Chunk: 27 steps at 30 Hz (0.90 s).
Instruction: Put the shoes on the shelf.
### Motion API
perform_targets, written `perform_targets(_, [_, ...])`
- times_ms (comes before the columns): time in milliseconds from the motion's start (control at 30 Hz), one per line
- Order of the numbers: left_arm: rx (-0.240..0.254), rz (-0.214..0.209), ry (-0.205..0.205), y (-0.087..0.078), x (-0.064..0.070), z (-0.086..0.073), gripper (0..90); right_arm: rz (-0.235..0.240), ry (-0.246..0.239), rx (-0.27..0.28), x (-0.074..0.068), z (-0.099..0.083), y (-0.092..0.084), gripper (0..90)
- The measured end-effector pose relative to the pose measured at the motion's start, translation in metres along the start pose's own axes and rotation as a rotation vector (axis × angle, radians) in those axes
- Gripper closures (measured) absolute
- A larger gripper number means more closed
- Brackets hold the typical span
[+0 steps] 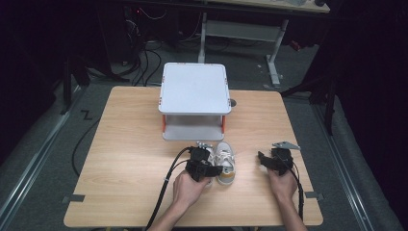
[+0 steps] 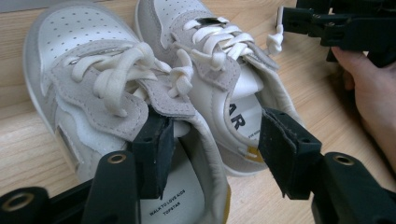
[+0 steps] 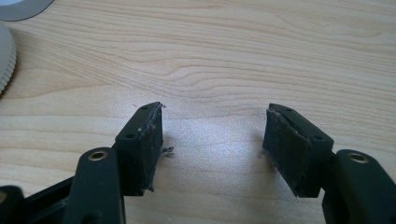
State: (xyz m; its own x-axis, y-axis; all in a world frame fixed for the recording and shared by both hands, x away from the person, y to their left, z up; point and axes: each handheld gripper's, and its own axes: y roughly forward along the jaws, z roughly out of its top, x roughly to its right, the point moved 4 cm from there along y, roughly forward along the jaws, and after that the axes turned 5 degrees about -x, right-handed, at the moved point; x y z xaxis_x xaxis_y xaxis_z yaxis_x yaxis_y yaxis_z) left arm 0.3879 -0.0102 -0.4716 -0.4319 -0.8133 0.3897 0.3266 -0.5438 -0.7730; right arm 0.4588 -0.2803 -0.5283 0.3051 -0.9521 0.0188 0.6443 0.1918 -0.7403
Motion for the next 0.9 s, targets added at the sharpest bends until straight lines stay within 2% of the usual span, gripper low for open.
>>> perform_targets(133, [0.004, 0.012, 0.005, 0.003, 0.002, 0.003, 47.9, -0.001, -0.001, 0.001, 0.0, 0.0, 0.0, 37.6])
perform_targets(233, [-0.002, 0.065, 0.047, 0.009, 0.004, 0.004, 51.3, -0.001, -0.001, 0.001, 0.0, 0.0, 0.0, 37.7])
perform_targets(400, [-0.007, 0.104, 0.089, 0.016, 0.005, 0.005, 54.0, -0.001, 0.0, 0.0, 0.0, 0.0, 0.0, 37.7])
perform_targets(433, [-0.005, 0.131, 0.117, 0.018, 0.007, 0.005, 54.5, -0.001, -0.001, 0.0, 0.0, 0.0, 0.0, 37.7])
perform_targets(533, [-0.005, 0.164, 0.145, 0.021, 0.01, 0.006, 57.0, -0.002, 0.0, 0.0, 0.0, 0.0, 0.0, 37.7])
perform_targets(667, [-0.008, 0.153, 0.162, 0.02, 0.009, 0.006, 61.7, -0.003, 0.001, 0.0, 0.0, 0.0, 0.0, 37.7])
perform_targets(800, [0.036, 0.16, 0.167, 0.018, 0.008, 0.0, 69.9, -0.003, 0.002, 0.0, 0.0, 0.0, 0.0, 37.7])
perform_targets(833, [0.045, 0.152, 0.165, 0.016, 0.007, -0.001, 74.3, -0.003, 0.002, 0.0, 0.0, 0.0, 0.0, 37.7])
perform_targets(900, [0.047, 0.142, 0.171, 0.015, 0.007, -0.003, 76.1, -0.003, 0.002, 0.0, 0.0, 0.0, 0.0, 37.7])
